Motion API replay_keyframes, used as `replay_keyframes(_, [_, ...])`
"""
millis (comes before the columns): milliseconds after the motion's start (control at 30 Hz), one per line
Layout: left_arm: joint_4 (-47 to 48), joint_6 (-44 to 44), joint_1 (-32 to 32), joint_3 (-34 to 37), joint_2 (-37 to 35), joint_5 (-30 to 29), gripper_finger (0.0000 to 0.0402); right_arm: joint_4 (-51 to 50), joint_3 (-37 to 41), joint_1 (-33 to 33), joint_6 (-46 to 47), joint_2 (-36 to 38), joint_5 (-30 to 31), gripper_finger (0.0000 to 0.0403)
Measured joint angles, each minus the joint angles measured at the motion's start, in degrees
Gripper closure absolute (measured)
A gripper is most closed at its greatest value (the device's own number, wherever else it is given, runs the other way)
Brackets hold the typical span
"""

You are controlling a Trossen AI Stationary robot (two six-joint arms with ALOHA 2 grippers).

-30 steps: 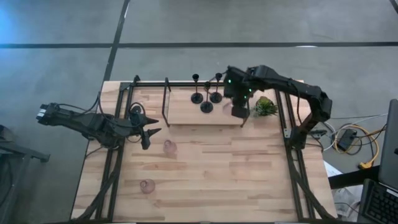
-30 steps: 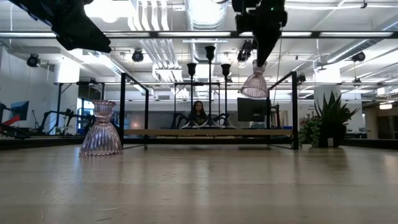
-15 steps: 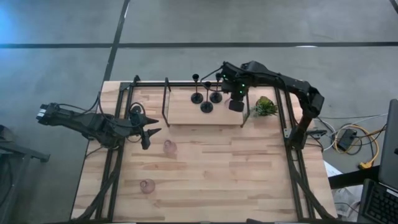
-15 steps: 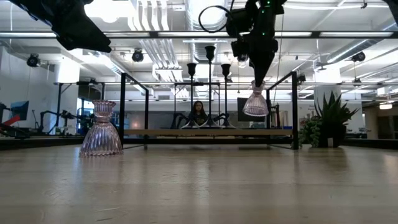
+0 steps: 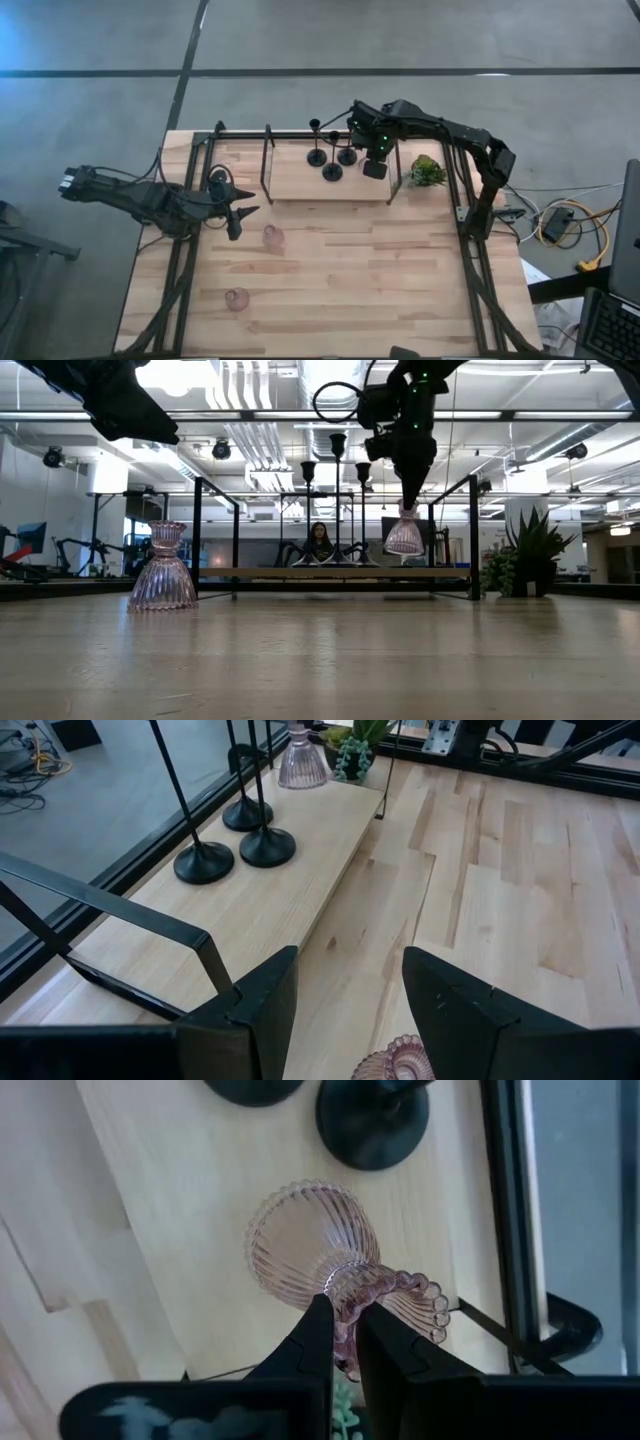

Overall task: Pick & Place candle stick holders
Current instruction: Put the bottom right purple glass candle holder on the shelf

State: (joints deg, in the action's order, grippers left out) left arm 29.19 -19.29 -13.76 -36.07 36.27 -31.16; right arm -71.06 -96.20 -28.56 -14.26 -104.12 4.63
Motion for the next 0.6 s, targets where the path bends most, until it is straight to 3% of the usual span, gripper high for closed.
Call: replay_keyframes(600, [0.0, 0.0, 0.0, 0.0, 0.0, 0.0, 0.0216, 1.7, 4.1, 0.0, 0.8, 0.0, 1.7, 0.0385])
